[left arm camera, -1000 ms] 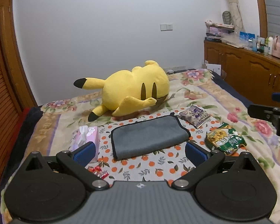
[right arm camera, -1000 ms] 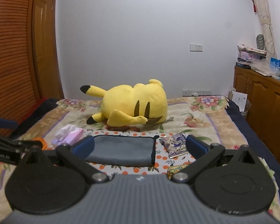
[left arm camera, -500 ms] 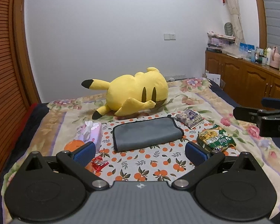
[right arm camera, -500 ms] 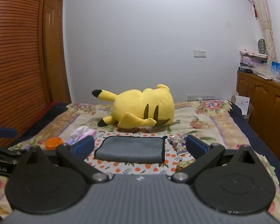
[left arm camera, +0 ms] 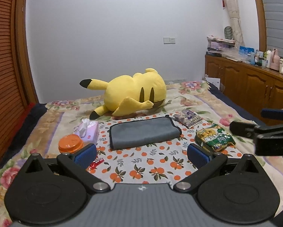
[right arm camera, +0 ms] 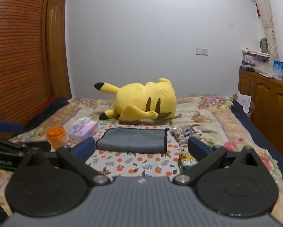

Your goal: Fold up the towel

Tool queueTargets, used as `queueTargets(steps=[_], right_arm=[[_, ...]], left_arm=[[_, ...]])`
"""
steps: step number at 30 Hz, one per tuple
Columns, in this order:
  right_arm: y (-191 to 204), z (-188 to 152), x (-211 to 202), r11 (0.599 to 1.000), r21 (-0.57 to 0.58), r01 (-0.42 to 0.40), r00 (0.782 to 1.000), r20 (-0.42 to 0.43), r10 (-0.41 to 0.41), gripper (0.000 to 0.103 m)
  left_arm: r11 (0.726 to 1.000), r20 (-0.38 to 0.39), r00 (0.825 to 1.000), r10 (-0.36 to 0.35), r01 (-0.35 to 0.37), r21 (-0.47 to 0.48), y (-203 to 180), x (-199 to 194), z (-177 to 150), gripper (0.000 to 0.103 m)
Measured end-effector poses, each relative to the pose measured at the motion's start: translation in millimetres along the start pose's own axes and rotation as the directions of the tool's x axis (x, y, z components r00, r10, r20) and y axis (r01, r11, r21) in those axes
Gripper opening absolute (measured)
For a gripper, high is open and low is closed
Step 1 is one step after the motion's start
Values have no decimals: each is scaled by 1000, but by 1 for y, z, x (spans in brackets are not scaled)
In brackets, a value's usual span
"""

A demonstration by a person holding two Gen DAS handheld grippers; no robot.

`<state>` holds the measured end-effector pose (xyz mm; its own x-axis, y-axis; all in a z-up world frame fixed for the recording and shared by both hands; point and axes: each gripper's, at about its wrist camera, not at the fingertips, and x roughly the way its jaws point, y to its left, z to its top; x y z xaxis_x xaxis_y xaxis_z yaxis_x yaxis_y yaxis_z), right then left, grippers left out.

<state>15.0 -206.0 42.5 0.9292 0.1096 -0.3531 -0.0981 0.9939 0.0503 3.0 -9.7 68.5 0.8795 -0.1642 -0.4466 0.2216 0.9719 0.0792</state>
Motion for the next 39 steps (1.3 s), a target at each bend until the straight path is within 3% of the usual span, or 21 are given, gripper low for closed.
queueTargets(steps=[19, 39], right_arm=[[-15, -61, 13, 998, 30, 46, 996, -80, -44, 103], [-20, -77, 7, 996, 38, 77, 996, -40, -75, 103]], left_arm=[[999, -57, 997, 48, -48, 4, 2, 33, -60, 103], [996, 7, 996, 91, -91, 2, 0, 33, -77, 103]])
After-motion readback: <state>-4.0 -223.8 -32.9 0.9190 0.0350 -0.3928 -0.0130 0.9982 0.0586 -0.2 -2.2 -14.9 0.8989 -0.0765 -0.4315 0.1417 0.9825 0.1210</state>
